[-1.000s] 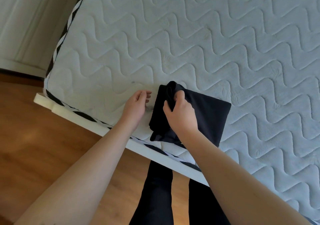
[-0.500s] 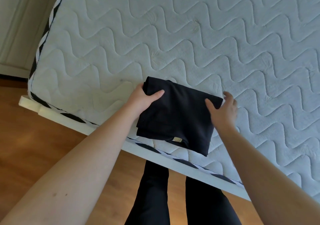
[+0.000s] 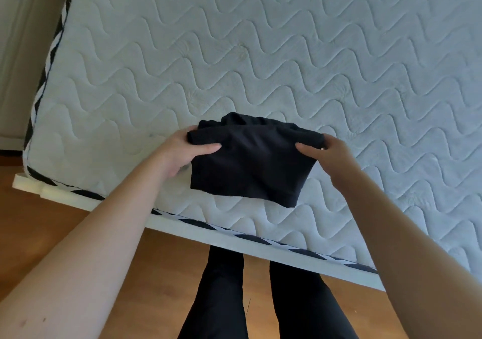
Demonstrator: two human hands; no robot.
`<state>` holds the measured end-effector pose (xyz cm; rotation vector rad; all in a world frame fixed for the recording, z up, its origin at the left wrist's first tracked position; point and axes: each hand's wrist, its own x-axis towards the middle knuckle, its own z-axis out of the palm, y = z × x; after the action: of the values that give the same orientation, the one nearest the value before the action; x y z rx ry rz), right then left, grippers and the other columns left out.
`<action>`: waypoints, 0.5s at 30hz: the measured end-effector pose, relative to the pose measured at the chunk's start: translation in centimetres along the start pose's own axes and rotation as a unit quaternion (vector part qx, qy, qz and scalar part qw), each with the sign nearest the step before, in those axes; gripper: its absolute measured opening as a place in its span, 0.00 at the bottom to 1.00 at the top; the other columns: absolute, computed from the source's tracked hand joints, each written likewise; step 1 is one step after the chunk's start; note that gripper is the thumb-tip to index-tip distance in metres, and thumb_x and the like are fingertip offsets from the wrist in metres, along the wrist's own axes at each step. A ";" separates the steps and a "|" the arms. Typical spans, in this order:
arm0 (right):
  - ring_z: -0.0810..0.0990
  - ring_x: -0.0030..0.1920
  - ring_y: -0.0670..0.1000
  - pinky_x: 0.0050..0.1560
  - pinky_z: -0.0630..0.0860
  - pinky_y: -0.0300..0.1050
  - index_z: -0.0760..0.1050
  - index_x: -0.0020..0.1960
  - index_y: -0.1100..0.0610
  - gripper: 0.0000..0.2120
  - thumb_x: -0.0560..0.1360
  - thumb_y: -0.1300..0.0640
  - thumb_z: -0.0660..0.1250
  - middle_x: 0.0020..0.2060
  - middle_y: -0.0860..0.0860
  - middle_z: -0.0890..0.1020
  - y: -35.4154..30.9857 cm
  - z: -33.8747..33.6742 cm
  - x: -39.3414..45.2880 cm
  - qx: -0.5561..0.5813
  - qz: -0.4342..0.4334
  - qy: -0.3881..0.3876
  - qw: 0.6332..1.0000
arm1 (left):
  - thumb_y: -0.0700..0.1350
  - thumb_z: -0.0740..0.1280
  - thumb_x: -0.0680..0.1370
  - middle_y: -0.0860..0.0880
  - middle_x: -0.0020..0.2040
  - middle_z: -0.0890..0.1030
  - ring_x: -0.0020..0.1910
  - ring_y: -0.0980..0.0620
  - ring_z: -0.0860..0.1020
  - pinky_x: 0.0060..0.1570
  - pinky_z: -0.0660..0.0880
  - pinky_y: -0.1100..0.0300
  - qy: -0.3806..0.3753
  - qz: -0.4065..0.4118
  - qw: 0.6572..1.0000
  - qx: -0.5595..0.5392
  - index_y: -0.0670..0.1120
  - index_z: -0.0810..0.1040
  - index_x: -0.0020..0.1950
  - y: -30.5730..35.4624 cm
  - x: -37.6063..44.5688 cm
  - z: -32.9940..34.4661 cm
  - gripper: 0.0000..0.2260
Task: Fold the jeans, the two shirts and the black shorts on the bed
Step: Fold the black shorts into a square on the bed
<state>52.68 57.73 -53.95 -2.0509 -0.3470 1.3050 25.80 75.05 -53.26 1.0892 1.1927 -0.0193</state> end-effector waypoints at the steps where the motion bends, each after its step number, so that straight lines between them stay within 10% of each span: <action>1: 0.80 0.40 0.38 0.39 0.73 0.33 0.80 0.54 0.50 0.14 0.70 0.52 0.77 0.42 0.43 0.83 -0.8 -1.3 -0.7 -0.001 -0.024 0.015 1.000 | 0.39 0.76 0.72 0.54 0.53 0.84 0.48 0.64 0.82 0.45 0.76 0.69 0.004 0.040 0.999 0.020 0.50 0.79 0.60 1.2 -0.4 0.5 0.18; 5: 0.72 0.27 0.39 0.29 0.69 0.30 0.78 0.49 0.41 0.13 0.71 0.57 0.76 0.29 0.40 0.78 -2.8 -6.4 -2.7 -0.028 -0.096 0.076 0.992 | 0.38 0.78 0.70 0.58 0.52 0.81 0.48 0.67 0.78 0.50 0.73 0.71 0.018 0.217 0.960 0.177 0.53 0.75 0.60 5.2 -0.7 2.7 0.23; 11: 0.81 0.45 0.45 0.41 0.71 0.25 0.76 0.51 0.46 0.18 0.71 0.67 0.73 0.52 0.51 0.82 1.9 -9.1 -2.9 -0.048 -0.145 0.160 0.975 | 0.36 0.73 0.69 0.50 0.69 0.72 0.66 0.53 0.73 0.66 0.67 0.63 0.052 0.399 0.867 0.295 0.51 0.75 0.60 3.1 1.3 7.1 0.22; 15: 0.79 0.54 0.51 0.57 0.77 0.40 0.76 0.50 0.45 0.24 0.69 0.73 0.70 0.57 0.46 0.77 8.8 -7.6 -2.8 -0.142 -0.150 0.146 0.967 | 0.28 0.72 0.66 0.47 0.73 0.65 0.69 0.44 0.70 0.65 0.71 0.52 0.060 0.345 0.831 0.433 0.52 0.70 0.61 -4.5 2.3 9.1 0.30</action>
<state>56.90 46.69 -55.78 -2.2794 -0.7102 0.7934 31.04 67.70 -58.39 2.3183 0.8169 0.0766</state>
